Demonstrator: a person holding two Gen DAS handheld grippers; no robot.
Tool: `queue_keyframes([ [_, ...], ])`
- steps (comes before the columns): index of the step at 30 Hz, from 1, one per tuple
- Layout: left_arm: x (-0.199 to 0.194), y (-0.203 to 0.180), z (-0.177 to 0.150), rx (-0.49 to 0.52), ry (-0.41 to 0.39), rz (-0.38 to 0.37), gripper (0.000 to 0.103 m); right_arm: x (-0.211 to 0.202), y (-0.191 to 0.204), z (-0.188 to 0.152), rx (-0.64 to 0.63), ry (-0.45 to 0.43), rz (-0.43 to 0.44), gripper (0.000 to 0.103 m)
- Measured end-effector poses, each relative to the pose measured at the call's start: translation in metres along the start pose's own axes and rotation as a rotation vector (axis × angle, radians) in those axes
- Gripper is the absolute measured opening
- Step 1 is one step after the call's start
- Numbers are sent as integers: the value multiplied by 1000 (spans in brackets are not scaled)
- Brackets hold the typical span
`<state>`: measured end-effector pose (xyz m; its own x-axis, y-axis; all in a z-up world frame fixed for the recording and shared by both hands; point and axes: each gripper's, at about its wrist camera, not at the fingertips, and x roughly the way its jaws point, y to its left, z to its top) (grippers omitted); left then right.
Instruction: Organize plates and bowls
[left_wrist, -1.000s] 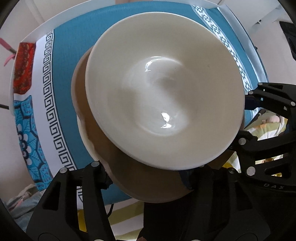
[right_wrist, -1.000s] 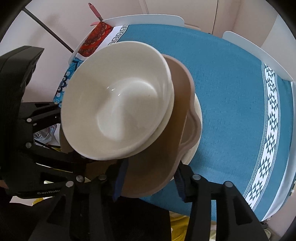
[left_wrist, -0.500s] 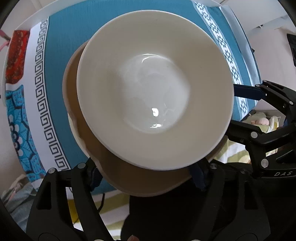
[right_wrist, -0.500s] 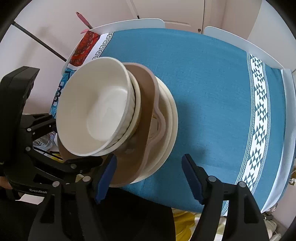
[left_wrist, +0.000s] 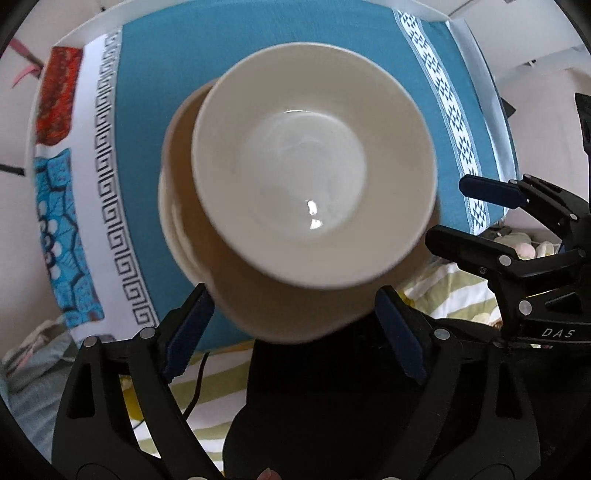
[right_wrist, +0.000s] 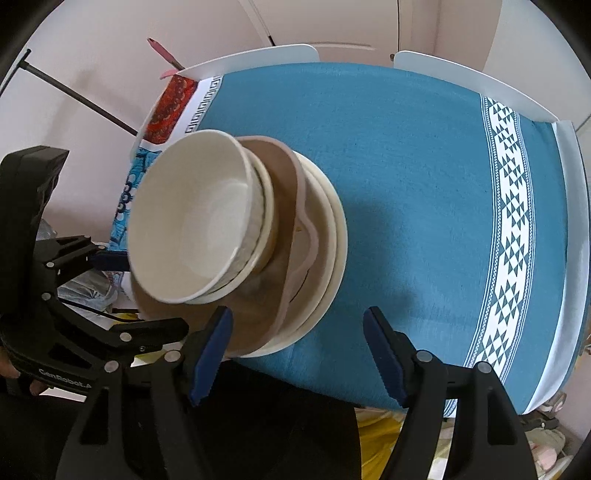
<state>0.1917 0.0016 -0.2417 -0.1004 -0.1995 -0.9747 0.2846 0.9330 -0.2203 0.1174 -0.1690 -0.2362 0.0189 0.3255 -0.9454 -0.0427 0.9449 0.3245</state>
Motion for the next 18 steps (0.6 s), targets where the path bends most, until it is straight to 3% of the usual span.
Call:
queue_keyframes([
  [6, -40, -3, -32, -23, -132, 21, 88, -36, 12, -23, -6, -91, -5, 69],
  [11, -100, -13, -62, -29, -382, 113, 88, -94, 25, -49, 10, -271, -50, 72],
  [13, -125, -18, -76, -19, -496, 135, 88, -115, 32, -54, 22, -349, -65, 93],
  [16, -164, -38, -104, 4, -707, 181, 90, -155, 41, -71, 48, -491, -112, 94],
  [18, -185, -47, -120, 13, -819, 207, 97, -176, 48, -82, 69, -574, -161, 94],
])
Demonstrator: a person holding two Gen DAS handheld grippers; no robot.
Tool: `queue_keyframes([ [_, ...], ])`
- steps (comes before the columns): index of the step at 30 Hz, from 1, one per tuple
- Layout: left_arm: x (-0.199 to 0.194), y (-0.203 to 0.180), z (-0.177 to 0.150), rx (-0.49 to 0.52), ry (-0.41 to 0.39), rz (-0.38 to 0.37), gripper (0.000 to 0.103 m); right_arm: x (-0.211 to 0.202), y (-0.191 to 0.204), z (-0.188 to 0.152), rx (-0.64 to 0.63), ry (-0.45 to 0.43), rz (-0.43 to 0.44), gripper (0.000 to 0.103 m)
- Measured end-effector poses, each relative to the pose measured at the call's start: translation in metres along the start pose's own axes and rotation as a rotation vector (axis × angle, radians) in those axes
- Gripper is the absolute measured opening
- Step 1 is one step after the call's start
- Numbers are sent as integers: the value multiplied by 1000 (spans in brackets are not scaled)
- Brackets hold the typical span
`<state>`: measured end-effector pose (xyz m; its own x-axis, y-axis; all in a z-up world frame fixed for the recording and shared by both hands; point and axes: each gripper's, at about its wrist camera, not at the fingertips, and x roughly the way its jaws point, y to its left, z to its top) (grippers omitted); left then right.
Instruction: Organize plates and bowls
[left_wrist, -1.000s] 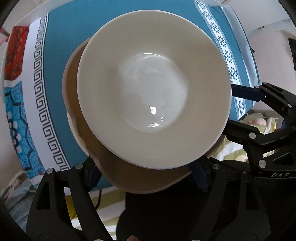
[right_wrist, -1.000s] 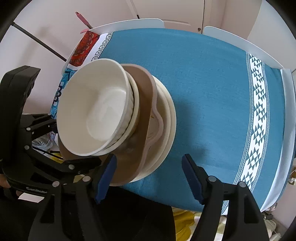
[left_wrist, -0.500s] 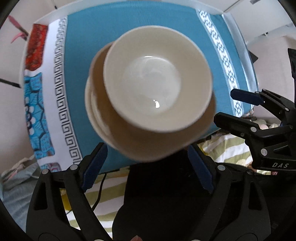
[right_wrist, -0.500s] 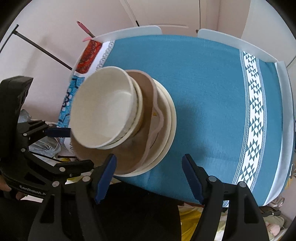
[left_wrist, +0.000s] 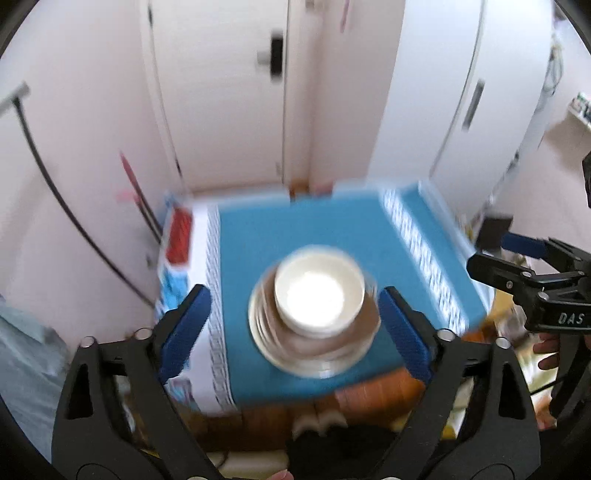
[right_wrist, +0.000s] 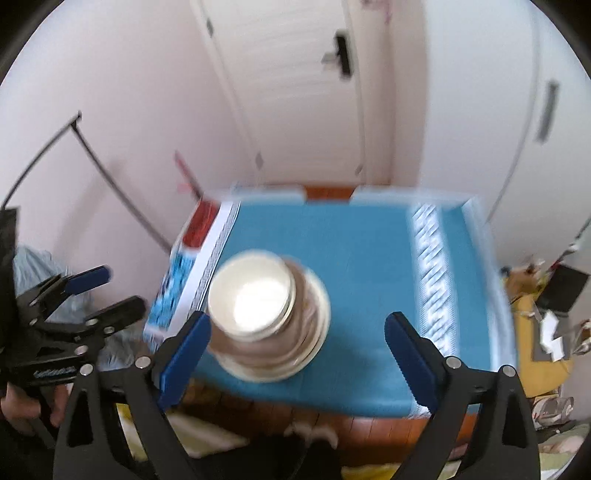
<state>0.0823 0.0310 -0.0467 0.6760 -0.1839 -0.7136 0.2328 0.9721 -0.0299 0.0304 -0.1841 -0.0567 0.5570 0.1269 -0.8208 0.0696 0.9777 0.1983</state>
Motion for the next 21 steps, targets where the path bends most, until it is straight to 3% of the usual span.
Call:
queue_keyframes([
  [1, -16, -1, 2, 3, -70, 18, 103, -13, 0, 1, 2, -38, -30, 95],
  [4, -48, -16, 10, 11, -242, 82, 103, -47, 2, 2, 1, -163, -80, 102],
  [7, -71, -28, 17, 15, -326, 128, 103, -80, 8, 3, -9, -300, -140, 102],
  [13, -105, -37, 14, 2, -460, 132, 103, -118, 9, 2, 3, -442, -170, 102],
  [21, -130, -37, 6, -15, -519, 150, 103, -131, 16, -2, -22, -484, -195, 102],
])
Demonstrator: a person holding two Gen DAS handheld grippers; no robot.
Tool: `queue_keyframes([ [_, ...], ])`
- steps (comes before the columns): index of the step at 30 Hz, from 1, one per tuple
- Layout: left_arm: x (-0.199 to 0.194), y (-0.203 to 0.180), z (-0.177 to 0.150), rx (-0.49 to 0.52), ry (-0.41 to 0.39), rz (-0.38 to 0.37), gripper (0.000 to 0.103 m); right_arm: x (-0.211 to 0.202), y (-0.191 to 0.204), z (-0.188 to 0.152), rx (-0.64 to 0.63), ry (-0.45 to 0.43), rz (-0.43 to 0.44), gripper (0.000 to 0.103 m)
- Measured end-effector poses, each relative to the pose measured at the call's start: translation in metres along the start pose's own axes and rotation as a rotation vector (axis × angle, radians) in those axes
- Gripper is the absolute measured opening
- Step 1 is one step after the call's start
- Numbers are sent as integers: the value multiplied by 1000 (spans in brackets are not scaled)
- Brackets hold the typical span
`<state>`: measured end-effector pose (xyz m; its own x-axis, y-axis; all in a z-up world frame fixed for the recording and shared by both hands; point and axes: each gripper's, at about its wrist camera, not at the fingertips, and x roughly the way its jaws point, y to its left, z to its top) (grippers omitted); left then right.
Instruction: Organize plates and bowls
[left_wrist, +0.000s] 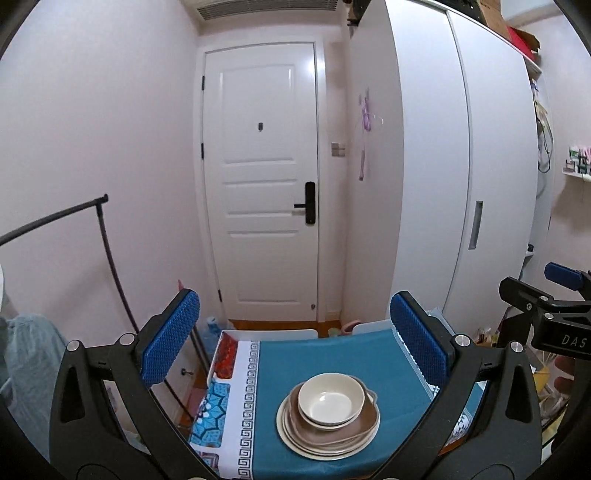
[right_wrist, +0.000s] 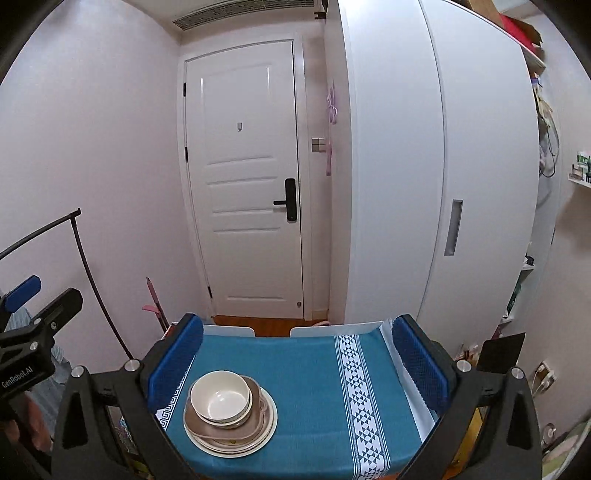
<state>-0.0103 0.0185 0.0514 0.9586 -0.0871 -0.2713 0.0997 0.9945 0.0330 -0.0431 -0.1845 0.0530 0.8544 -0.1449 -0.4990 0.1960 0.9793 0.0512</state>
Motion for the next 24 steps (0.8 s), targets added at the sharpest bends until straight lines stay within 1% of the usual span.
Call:
queue_keyframes([
  [9, -4, 3, 2, 8, -24, 17, 103, -2, 5, 5, -14, -24, -4, 102],
  [24, -1, 4, 6, 13, -34, 25, 103, 6, 7, 4, -14, -20, -8, 102],
])
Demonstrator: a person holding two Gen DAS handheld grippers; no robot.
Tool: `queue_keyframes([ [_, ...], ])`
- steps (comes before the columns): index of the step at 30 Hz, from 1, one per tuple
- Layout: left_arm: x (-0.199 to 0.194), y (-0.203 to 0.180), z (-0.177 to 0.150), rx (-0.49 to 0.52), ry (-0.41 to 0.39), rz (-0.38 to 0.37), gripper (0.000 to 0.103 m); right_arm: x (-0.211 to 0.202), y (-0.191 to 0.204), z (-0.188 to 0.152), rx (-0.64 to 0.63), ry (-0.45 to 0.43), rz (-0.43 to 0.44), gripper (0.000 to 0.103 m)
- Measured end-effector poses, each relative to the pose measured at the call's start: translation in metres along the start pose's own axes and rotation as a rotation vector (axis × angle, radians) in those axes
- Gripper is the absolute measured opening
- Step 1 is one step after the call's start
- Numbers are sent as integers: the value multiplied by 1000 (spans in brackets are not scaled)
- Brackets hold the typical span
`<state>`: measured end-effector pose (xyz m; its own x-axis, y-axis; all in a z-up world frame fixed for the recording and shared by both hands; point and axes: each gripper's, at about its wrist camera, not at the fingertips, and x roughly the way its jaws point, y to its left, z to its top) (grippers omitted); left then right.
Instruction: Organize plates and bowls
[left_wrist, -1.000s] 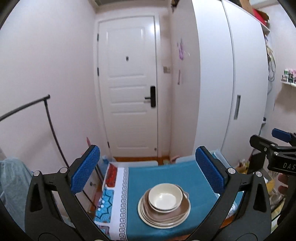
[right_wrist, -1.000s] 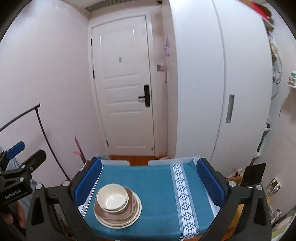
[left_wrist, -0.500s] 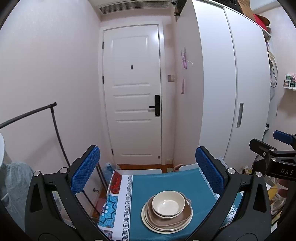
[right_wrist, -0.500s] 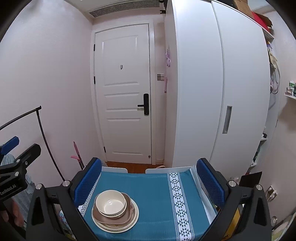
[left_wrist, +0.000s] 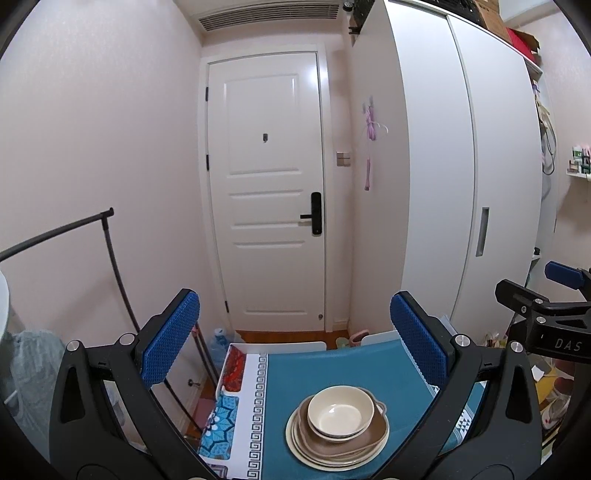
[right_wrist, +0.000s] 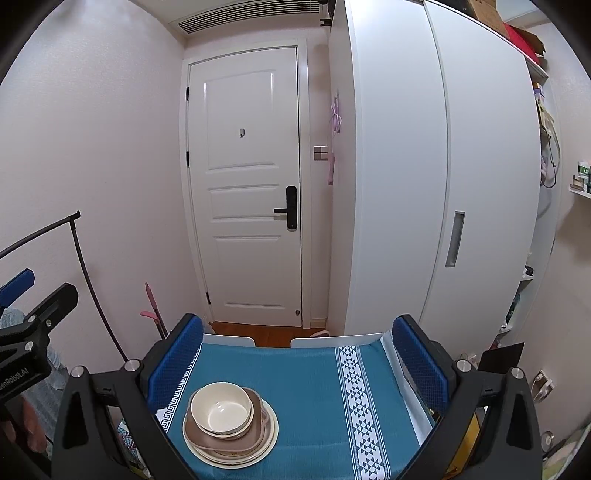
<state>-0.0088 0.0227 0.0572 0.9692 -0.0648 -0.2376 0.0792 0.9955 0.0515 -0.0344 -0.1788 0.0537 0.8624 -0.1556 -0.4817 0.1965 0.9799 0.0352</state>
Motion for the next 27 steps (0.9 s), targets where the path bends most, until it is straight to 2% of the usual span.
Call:
queue_keyframes([
  [27, 14, 7, 7, 6, 12, -5, 103, 9, -2, 8, 8, -12, -9, 102],
])
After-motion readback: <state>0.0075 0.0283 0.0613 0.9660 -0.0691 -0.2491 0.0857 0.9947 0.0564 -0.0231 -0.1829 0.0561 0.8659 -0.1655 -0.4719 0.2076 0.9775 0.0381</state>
